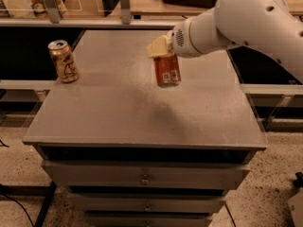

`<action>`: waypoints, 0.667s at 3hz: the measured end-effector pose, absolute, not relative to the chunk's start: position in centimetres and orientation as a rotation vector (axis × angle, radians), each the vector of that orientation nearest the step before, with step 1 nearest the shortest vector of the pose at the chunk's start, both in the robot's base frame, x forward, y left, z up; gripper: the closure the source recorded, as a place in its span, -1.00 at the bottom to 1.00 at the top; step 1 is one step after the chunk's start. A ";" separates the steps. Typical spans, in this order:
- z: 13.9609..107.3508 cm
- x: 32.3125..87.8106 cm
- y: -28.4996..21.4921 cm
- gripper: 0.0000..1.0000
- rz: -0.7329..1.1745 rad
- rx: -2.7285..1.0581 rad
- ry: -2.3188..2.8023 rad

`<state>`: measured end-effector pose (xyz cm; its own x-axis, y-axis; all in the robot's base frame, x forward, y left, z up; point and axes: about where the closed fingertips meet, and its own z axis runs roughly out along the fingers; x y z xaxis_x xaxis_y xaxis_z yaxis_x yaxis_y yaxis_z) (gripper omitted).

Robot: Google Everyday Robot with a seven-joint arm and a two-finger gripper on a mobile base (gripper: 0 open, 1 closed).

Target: Place coke can upright

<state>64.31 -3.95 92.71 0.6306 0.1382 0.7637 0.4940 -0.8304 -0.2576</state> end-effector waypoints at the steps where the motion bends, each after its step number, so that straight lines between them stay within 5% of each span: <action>1: 92.7 64.9 -4.8 1.00 -1.186 -2.183 -0.428; 2: 93.8 64.3 -6.0 1.00 -1.273 -2.116 -0.443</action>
Offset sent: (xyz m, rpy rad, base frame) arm 0.0045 -0.0058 -0.0012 0.1748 -0.0898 0.0186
